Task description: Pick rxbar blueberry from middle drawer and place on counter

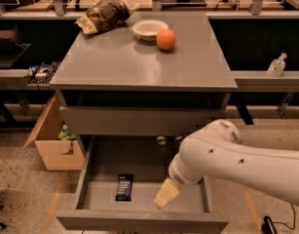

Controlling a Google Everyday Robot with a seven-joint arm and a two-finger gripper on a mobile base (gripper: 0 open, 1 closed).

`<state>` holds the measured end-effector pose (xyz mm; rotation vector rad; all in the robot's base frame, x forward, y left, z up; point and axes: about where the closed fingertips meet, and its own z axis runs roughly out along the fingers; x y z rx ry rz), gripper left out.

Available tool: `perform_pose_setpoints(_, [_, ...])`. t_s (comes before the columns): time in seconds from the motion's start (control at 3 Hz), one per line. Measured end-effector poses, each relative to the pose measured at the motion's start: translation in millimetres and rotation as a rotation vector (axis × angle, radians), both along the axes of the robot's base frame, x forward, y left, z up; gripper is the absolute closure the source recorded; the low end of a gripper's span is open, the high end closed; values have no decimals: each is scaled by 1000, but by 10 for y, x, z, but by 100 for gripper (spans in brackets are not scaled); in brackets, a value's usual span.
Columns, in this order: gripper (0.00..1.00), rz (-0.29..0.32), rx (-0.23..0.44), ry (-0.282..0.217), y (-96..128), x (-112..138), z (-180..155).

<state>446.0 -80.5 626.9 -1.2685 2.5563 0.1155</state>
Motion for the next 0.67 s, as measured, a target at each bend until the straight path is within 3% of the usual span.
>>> perform_pose_setpoints(0.33, [0, -10, -7, -42, 152, 206, -380])
perform_pose_setpoints(0.67, [0, -54, -2, -60, 165, 272, -353])
